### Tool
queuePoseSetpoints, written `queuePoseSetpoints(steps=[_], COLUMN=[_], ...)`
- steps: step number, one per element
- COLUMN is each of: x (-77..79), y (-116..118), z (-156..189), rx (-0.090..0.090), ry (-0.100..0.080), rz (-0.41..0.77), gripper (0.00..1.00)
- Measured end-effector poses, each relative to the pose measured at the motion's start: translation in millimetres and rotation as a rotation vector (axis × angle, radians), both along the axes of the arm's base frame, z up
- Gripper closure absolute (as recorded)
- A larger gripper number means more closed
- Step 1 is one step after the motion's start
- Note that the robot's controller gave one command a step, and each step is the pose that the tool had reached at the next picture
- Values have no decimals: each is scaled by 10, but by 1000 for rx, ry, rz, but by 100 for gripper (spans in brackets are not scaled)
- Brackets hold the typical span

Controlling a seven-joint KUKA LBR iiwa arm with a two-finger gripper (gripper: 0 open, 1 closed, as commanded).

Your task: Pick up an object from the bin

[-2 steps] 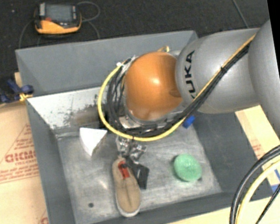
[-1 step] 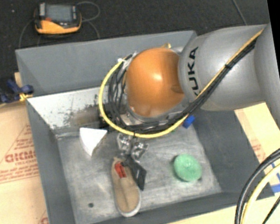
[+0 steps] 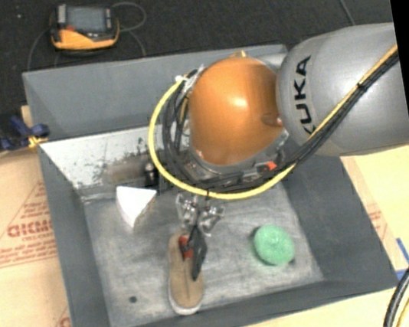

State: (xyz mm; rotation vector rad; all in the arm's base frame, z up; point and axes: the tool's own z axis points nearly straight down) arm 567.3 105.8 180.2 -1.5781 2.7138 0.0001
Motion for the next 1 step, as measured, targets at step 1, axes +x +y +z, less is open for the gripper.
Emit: queuePoseSetpoints(steps=[1], x=[-357], y=[-178], z=[1586], rx=[1], ry=[-3], rz=[167], gripper=[100])
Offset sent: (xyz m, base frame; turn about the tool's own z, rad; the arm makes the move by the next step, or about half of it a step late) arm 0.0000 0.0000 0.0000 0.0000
